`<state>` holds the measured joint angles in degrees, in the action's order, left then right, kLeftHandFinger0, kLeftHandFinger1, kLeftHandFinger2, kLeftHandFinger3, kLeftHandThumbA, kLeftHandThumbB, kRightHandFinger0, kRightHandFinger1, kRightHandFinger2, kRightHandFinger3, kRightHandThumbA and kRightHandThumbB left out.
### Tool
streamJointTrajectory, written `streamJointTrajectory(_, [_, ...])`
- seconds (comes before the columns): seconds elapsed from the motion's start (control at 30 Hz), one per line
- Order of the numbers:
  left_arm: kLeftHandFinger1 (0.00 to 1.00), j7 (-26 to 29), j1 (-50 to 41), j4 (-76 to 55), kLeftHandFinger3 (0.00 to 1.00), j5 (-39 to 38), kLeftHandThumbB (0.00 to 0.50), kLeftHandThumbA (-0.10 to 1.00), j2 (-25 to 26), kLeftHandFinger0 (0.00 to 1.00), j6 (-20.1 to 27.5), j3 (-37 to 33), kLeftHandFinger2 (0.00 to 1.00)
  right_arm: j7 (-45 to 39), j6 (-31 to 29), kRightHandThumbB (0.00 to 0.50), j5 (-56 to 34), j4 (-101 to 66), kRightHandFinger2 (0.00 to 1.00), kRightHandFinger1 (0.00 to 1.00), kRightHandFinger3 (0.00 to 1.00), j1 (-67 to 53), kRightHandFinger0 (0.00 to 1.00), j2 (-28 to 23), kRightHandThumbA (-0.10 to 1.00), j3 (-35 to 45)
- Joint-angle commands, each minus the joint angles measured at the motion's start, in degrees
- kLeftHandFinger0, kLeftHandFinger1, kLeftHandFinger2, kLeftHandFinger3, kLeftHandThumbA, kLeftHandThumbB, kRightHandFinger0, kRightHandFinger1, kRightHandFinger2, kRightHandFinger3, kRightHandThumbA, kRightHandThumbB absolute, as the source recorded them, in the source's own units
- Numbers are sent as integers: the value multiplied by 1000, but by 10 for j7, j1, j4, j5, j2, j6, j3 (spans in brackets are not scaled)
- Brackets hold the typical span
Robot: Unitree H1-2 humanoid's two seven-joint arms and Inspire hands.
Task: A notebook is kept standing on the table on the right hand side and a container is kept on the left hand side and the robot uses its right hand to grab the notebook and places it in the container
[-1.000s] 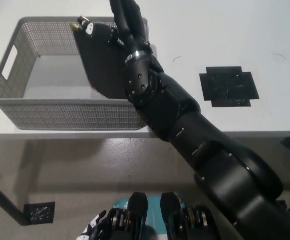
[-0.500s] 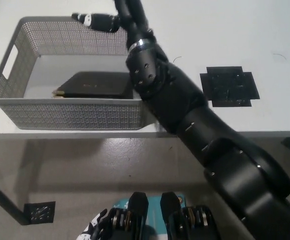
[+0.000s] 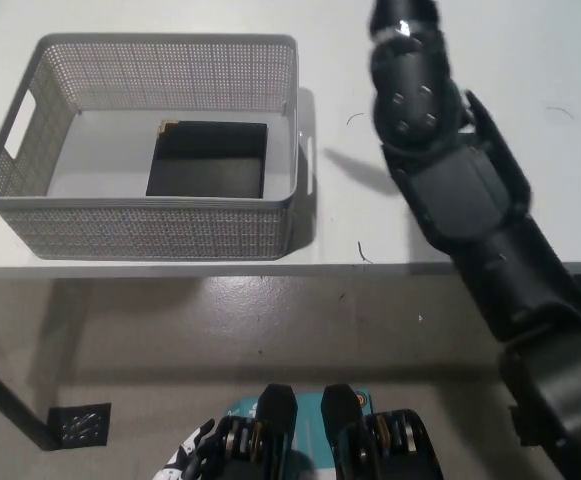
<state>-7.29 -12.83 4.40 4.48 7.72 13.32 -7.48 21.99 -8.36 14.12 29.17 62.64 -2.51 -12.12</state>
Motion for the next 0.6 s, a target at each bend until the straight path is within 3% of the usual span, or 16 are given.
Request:
streamJointTrajectory(0.0, [1000,-8,-6,-20,1000,-19,166,1000,10,1000,10,9,1000,-104,148,500,-111,-599,1000,1000,1000,-85,1000,-142,1000,119])
streamJointTrajectory(0.03, [1000,-9,-6,-20,1000,-20,170,1000,12,1000,9,10,1000,-106,151,500,-108,-631,1000,1000,1000,-108,1000,-151,1000,122])
streamJointTrajectory(0.1, [1000,-8,-5,-19,1000,-20,180,1000,8,1000,7,10,1000,-109,119,396,-133,-712,1000,1000,1000,-186,1000,-187,1000,125])
streamJointTrajectory(0.13, [1000,-7,-5,-20,1000,-21,183,1000,8,1000,5,11,1000,-106,111,379,-148,-724,1000,1000,1000,-198,1000,-192,1000,122])
streamJointTrajectory(0.17, [1000,-9,-4,-18,1000,-28,197,1000,4,1000,8,10,1000,-96,140,411,-164,-811,1000,1000,1000,-282,1000,-202,960,114])
streamJointTrajectory(0.2, [1000,-10,-2,-17,1000,-32,202,1000,2,1000,7,10,1000,-88,129,435,-160,-832,1000,1000,1000,-315,1000,-195,919,105])
streamJointTrajectory(0.23, [1000,-12,-4,-19,1000,-35,202,1000,2,1000,5,10,1000,-81,105,440,-148,-836,1000,1000,1000,-342,1000,-183,899,96])
streamJointTrajectory(0.27, [1000,-15,-5,-23,1000,-39,210,1000,3,1000,3,9,1000,-82,50,497,-133,-836,1000,1000,1000,-397,1000,-186,967,88])
streamJointTrajectory(0.37, [1000,-22,0,-34,1000,-53,221,1000,1,1000,-11,9,1000,-68,-47,500,-146,-836,1000,1000,1000,-498,1000,-199,911,64])
streamJointTrajectory(0.4, [1000,-24,7,-30,1000,-59,207,1000,2,1000,-1,11,1000,-54,-110,471,-125,-836,1000,1000,1000,-564,1000,-169,978,35])
streamJointTrajectory(0.43, [1000,-24,7,-29,1000,-60,208,1000,2,1000,0,11,1000,-54,-114,471,-123,-836,1000,1000,1000,-567,1000,-165,987,33])
streamJointTrajectory(0.47, [1000,-26,8,-23,1000,-66,215,1000,2,1000,9,13,1000,-50,-138,418,-128,-836,1000,1000,1000,-594,1000,-161,992,14])
streamJointTrajectory(0.57, [1000,-24,10,-19,1000,-67,206,1000,0,1000,19,15,1000,-50,-124,424,-88,-836,1000,1000,1000,-683,1000,-128,1000,-15])
